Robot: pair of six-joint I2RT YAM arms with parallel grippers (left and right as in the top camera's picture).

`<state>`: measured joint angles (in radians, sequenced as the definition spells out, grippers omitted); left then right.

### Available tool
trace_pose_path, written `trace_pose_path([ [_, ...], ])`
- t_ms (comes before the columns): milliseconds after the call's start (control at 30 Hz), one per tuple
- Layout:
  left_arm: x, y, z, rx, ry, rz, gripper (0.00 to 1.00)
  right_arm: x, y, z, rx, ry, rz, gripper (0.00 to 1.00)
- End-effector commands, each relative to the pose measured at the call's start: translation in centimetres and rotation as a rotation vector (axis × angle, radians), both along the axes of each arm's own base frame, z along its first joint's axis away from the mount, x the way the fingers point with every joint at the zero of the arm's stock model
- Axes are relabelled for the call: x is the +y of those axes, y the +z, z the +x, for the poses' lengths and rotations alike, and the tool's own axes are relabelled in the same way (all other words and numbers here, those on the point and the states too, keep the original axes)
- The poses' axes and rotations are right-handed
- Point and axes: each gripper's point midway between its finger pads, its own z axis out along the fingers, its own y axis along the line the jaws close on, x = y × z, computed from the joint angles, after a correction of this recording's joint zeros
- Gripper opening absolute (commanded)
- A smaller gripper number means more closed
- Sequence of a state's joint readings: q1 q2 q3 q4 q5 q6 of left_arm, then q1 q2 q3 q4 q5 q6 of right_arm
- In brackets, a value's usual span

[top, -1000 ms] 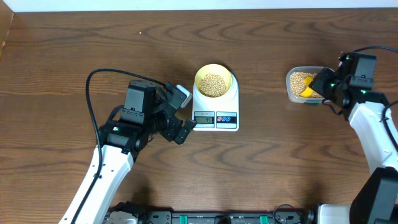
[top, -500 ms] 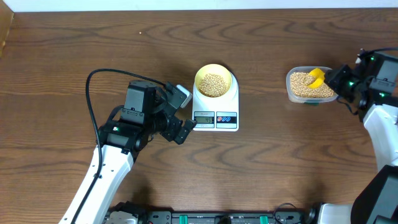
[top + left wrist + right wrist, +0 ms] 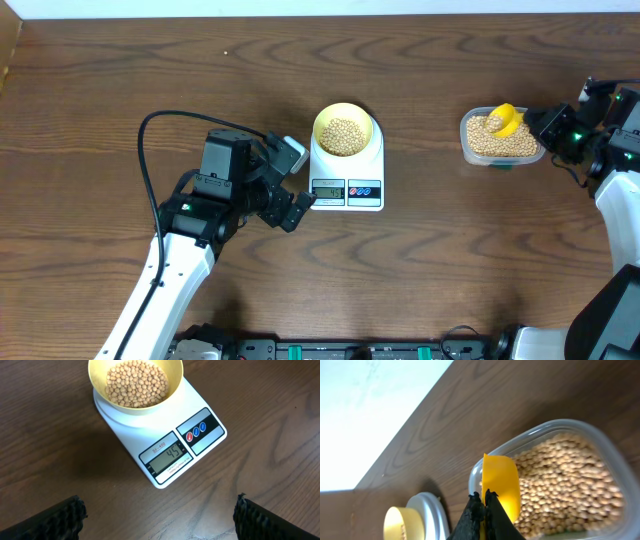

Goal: Scoop item into bowl and weigh 50g on scale

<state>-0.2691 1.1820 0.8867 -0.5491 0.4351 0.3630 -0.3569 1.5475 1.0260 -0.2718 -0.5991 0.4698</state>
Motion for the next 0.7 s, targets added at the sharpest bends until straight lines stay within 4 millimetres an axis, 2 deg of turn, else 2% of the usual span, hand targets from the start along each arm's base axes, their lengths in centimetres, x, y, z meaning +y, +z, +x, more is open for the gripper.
trace_pose_path([
  [0, 0.2, -0.1, 0.1, 0.003, 0.012, 0.003, 0.97, 0.9, 0.2, -0.1, -0.02, 0.056, 0.03, 0.01],
  [500, 0.2, -0.1, 0.1, 0.003, 0.012, 0.003, 0.97, 2.2, 0.9, -0.3, -0.042, 0.118, 0.087, 0.01],
  [667, 0.2, -0.1, 0.1, 0.003, 0.012, 0.003, 0.97, 3.3, 1.3, -0.1, -0.059, 0.151, 0.093, 0.01],
])
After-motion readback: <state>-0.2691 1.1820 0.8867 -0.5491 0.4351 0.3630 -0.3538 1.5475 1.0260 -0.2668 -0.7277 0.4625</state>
